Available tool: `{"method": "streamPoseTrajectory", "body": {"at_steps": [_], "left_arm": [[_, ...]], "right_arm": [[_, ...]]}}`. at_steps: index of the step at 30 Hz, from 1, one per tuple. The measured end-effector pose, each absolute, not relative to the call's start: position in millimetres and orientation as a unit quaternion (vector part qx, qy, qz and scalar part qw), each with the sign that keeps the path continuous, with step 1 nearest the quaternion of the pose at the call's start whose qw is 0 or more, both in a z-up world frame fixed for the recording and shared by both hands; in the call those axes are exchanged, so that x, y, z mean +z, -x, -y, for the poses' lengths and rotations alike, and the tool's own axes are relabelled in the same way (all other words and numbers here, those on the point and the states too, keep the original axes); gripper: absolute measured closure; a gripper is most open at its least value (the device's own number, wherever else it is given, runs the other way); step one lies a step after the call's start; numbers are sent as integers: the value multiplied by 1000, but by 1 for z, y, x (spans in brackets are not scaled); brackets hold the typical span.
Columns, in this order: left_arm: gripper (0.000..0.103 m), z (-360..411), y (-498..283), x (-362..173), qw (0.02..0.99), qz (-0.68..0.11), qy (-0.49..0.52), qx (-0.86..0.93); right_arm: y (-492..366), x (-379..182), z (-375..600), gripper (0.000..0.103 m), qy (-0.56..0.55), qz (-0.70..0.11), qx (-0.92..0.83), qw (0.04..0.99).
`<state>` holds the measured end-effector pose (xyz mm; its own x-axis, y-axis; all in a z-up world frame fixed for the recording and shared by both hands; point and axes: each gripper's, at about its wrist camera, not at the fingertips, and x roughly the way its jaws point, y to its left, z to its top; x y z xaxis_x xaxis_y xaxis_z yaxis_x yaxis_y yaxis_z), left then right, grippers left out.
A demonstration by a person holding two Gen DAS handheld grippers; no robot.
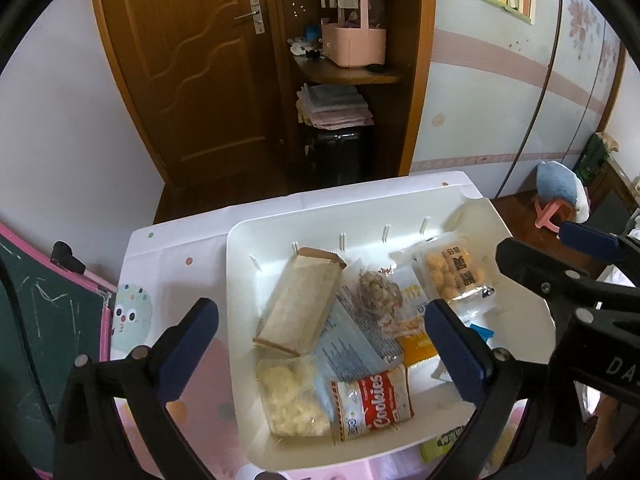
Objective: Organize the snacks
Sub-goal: 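Carry both packs over the white basket and open both grippers, then withdraw both tools from the basket toward the remaining snacks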
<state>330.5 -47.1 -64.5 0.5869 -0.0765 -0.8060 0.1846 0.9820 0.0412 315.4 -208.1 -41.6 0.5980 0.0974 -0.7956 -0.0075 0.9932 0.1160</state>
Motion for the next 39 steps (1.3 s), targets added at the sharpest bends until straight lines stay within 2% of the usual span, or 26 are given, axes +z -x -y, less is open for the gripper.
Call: {"method": "streamPoseTrajectory", "body": {"at_steps": [19,24,33,39], "left_arm": [[0,31,-218,26,912,-396,-66,-81],[1,26,-173,44,925,-367,-64,-80],[1,33,-104,28,914,-377,-81,-128],[1,33,-80,1,903,-396,-69,-150]], "right_arm": [[-205,31,222,20,-36,-412,16,910],[-164,43,223,20,0,-405,15,914],[-94,27,223,20,72,-402,10,913],[-71,7,235,20,24,-420,58,905]]}}
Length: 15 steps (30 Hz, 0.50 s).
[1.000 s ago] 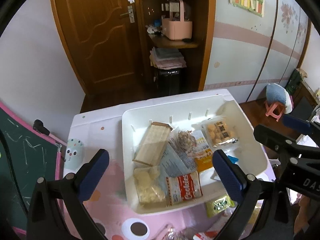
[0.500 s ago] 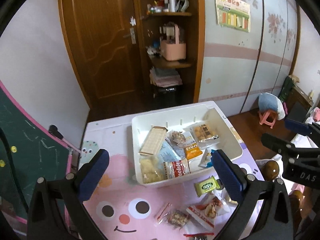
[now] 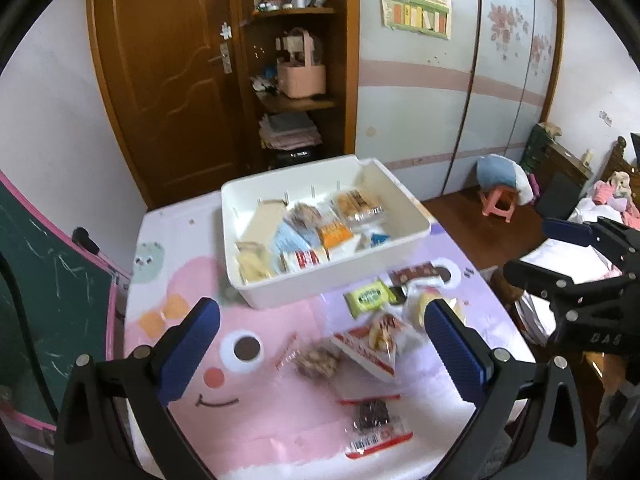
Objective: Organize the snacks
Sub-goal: 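Withdraw both tools from the basket toward the remaining snacks, then grasp the dark seaweed pack with the left gripper while the right grasps the sponge cake bag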
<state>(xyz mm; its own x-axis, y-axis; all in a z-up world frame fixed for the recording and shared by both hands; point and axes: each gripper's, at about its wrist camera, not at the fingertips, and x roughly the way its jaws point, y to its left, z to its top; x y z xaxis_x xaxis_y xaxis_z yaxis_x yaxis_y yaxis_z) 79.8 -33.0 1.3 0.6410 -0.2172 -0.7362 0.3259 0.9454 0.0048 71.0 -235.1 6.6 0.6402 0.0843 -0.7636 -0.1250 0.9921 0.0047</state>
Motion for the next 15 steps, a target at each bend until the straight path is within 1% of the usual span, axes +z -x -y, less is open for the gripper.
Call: {"method": "streamPoseTrajectory", "body": {"at_steps": [7,10,15], "left_arm": [[1,31,-64,-60,878,-452,-44,-152],[1,36,-60,-93,870,-472,-43,-136],[1,43,-58,-152,838,-531,-27,-127]], "right_arm": [[-58,-42,243,20,39,-425,56,903],[-60,-69,245,20,72,-428,50,899],[-67,-114,247,20,112,-444,77,886]]}}
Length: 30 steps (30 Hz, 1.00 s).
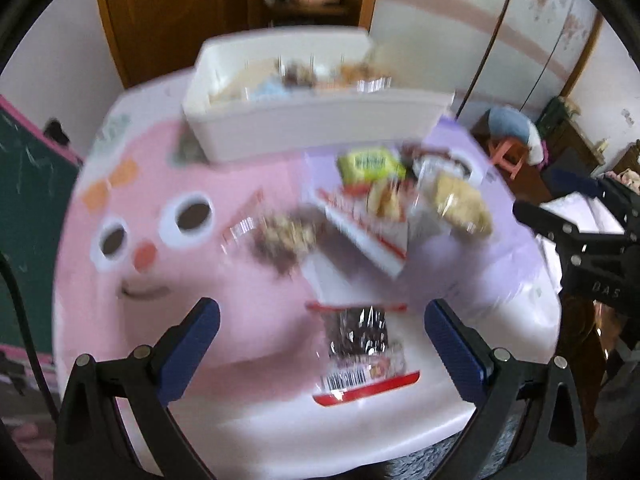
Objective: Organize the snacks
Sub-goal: 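Grasp the dark seaweed pack with the left gripper while the right grasps the sponge cake bag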
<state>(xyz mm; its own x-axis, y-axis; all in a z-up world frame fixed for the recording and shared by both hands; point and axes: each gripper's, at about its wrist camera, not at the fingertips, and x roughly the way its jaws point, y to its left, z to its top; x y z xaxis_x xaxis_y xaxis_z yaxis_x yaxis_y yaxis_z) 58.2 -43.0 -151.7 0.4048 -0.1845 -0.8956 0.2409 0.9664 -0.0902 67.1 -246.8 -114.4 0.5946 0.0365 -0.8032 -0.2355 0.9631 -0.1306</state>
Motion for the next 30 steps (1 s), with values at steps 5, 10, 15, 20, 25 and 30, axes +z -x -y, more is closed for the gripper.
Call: {"method": "streamPoseTrajectory", "body": {"at_steps": [5,10,15,20,25,30], "left_arm": [[2,52,-65,-195,804,-584,-9,-113],[10,55,-71,-216,793,-602,5,-93],[11,59,-70,-223,787,-610,9,-90],[11,68,-71,-232,771,-629,9,-98],[28,76,-72,-231,773,-626,-17,-99],[44,87,-73,-227,774,-622,-43,-109]], "right_arm": [[-85,-154,251,20,148,-460,103,869],[-104,-177,252,20,171,-467,111,861],[-119,-192,250,20,175,-481,134,849],[-125,-206,244,20,179,-494,153,837],[-126,-211,248,20,154,-499,152,839],[-127,-210,258,41,95,-515,152,838]]}}
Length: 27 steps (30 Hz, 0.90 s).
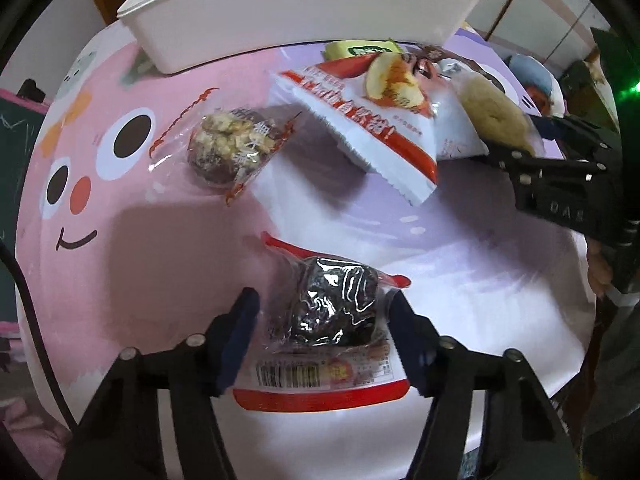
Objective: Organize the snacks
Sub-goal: 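Grasp the dark seaweed pack with the left gripper while the right grasps the sponge cake bag, then carry both packs over the white basket and open both grippers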
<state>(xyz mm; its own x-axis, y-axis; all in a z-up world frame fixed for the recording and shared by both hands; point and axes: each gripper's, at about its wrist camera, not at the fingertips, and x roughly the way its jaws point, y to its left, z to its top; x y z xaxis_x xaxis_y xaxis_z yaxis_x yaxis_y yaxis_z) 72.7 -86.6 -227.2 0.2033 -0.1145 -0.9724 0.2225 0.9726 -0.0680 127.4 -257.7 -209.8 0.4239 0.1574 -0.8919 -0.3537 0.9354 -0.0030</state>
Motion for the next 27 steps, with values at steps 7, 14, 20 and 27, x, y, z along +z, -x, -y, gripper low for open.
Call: {"method": "streamPoseTrajectory", "body": {"at_steps": [7,14,20,27], "left_arm": [[59,87,-79,-225,779,-614,-21,-123],[60,59,-72,-215,788,-605,10,-116],[60,38,-68,-184,822,-559,19,-109],[59,27,-65,-140,859,-500,8,-110]], "right_arm": [[-117,-206,260,46,53,-525,130,840],[-91,-187,267,47,-9,-520,119,846],[-66,-147,266,47,-57,-483,106,867],[-57,-112,247,47,-73,-457,123,878]]}}
